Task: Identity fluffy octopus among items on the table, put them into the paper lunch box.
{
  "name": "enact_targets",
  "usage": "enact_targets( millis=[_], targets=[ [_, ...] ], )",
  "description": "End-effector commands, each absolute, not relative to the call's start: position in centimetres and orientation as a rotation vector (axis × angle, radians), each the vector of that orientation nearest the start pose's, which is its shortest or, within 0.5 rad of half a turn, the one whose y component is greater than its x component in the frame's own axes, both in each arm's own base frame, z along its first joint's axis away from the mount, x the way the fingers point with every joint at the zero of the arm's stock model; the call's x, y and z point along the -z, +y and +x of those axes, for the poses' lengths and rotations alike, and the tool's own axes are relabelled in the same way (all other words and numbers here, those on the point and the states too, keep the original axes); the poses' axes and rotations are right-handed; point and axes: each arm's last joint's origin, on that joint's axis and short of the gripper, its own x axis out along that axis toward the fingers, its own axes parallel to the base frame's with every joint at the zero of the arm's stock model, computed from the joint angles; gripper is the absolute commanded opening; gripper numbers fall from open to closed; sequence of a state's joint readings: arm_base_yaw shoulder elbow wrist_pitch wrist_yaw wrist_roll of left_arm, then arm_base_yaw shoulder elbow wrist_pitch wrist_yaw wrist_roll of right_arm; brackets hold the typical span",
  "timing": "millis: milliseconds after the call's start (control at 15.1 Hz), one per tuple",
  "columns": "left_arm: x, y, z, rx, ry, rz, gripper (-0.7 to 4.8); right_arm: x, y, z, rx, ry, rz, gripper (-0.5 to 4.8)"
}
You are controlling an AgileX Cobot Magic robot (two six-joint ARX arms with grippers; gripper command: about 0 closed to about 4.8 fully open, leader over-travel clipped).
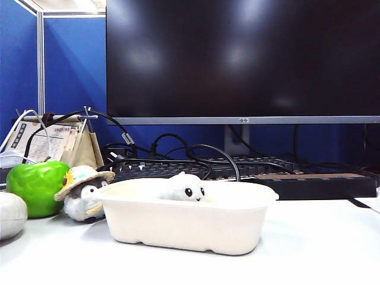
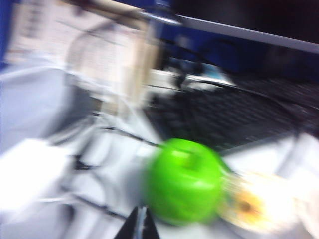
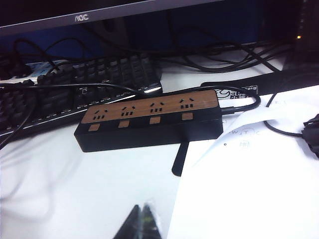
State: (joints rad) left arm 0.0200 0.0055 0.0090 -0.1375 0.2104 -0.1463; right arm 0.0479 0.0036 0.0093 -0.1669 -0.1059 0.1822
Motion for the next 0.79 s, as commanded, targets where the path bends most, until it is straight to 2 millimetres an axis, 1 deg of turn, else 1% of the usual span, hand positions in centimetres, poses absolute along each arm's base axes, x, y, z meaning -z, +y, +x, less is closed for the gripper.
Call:
enact_targets(
  millis=[66, 793],
  targets=[
    [-15.35, 0.41, 9.6, 0.098, 0.134, -0.159, -0.05, -15.19, 0.73, 9.56, -0.137, 0.164, 0.183, -0.01],
    [-15.35, 0.53, 9.59, 0.085, 0.133, -0.159, -0.05, -15.19, 0.56, 9.57, -0.121, 0.163, 0.185, -0.01]
  ],
)
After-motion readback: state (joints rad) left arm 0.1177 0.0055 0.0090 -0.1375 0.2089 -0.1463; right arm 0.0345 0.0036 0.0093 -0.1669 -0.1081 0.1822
